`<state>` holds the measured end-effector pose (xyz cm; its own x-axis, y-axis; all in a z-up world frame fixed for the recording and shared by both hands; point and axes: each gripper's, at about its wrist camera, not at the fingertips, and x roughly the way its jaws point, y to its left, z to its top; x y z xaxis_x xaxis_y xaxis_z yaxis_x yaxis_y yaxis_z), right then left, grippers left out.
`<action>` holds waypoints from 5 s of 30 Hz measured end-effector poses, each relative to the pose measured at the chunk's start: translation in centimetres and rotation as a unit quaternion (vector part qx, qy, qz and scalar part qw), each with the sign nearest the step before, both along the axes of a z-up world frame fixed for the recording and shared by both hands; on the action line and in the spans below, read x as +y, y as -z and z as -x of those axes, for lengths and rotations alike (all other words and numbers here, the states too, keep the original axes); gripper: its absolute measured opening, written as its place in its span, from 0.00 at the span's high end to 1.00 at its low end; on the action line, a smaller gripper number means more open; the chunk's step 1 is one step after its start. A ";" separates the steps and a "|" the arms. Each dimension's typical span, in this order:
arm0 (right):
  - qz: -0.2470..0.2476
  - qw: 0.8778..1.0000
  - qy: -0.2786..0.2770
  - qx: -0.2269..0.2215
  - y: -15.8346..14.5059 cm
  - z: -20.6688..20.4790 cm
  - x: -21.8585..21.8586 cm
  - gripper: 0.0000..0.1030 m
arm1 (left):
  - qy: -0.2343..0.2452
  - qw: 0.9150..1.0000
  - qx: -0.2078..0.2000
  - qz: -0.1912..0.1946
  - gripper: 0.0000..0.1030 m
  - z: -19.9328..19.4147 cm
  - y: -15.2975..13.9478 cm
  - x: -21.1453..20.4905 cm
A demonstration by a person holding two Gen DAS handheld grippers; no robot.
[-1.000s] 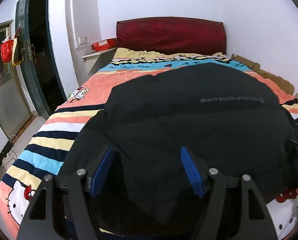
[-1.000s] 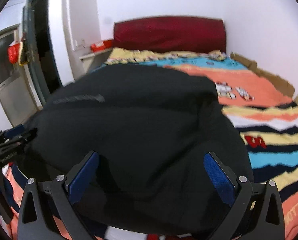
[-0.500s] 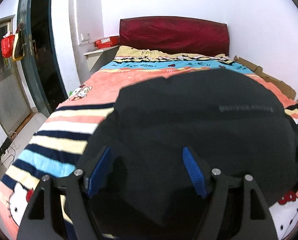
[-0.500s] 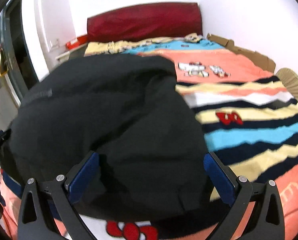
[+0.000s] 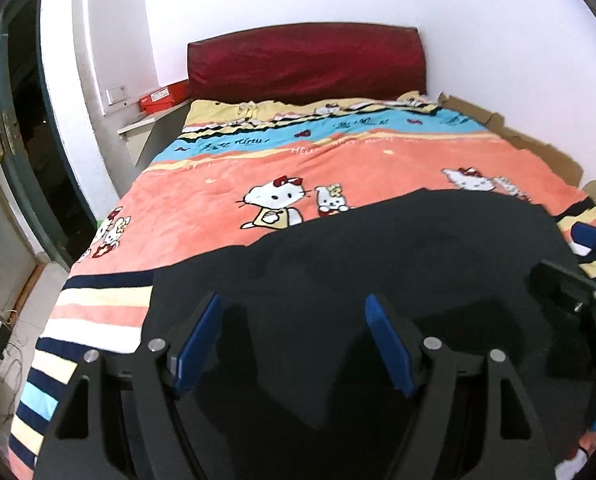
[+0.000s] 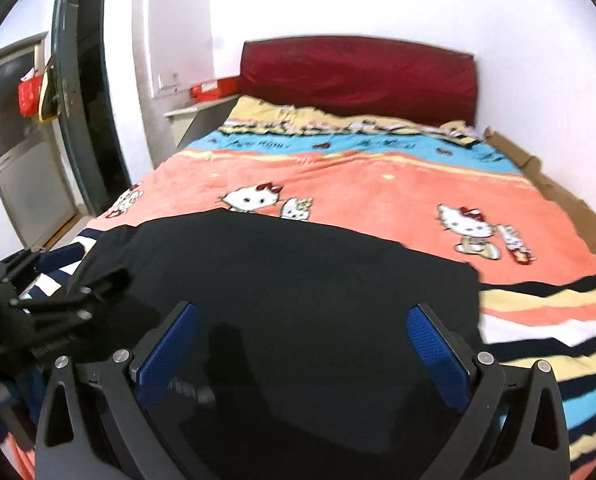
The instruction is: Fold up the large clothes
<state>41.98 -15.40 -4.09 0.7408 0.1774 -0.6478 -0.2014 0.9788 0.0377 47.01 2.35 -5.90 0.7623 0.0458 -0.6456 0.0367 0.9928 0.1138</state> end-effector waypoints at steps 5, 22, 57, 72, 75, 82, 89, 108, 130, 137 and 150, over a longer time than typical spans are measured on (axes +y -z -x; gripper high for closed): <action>-0.027 0.998 0.021 0.051 3.0 -4.4 -1.0 0.01 | -0.017 0.998 0.053 0.022 0.28 -4.2 1.9 1.2; -0.008 0.988 0.129 0.089 4.3 -3.1 -10.1 0.01 | -0.117 0.990 0.071 0.047 0.24 -1.9 1.9 9.4; -0.011 1.000 0.026 -0.010 6.0 10.1 -5.6 0.01 | -0.089 0.995 -0.040 0.036 0.24 10.8 4.4 5.6; -0.026 0.997 0.072 0.009 8.1 10.2 -9.6 0.00 | -0.101 0.994 -0.031 0.041 0.24 12.1 5.0 6.0; -0.023 0.996 0.088 0.021 8.2 10.6 -10.2 0.00 | -0.108 0.993 -0.023 0.039 0.24 12.7 4.9 6.3; -0.021 0.989 0.136 0.050 8.4 11.9 -11.8 0.00 | -0.115 0.993 -0.004 0.030 0.24 14.4 4.7 6.9; -0.019 0.994 0.108 0.023 7.2 14.0 -9.2 0.00 | -0.119 0.992 0.003 0.032 0.24 15.6 4.7 7.0; -0.017 0.992 0.117 0.044 5.9 17.2 -9.4 0.00 | -0.106 0.994 0.010 0.037 0.24 20.0 2.2 5.2; -0.019 0.989 0.144 -0.031 -1.0 29.9 -11.5 0.00 | -0.068 0.993 -0.097 0.003 0.24 33.6 -6.4 0.2; -0.023 0.989 0.141 -0.050 -2.1 32.7 -11.6 0.00 | -0.073 0.991 -0.113 -0.003 0.24 36.3 -7.1 -0.4; 0.004 0.990 0.116 -0.082 -3.2 36.4 -9.6 0.00 | -0.076 0.993 -0.095 0.008 0.24 38.9 -6.2 -0.2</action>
<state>5.53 -25.05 -0.88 0.8560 -0.0141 -0.5168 0.0255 0.9996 0.0150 8.09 2.11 0.27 0.8554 0.1600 -0.4927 -0.1342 0.9871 0.0876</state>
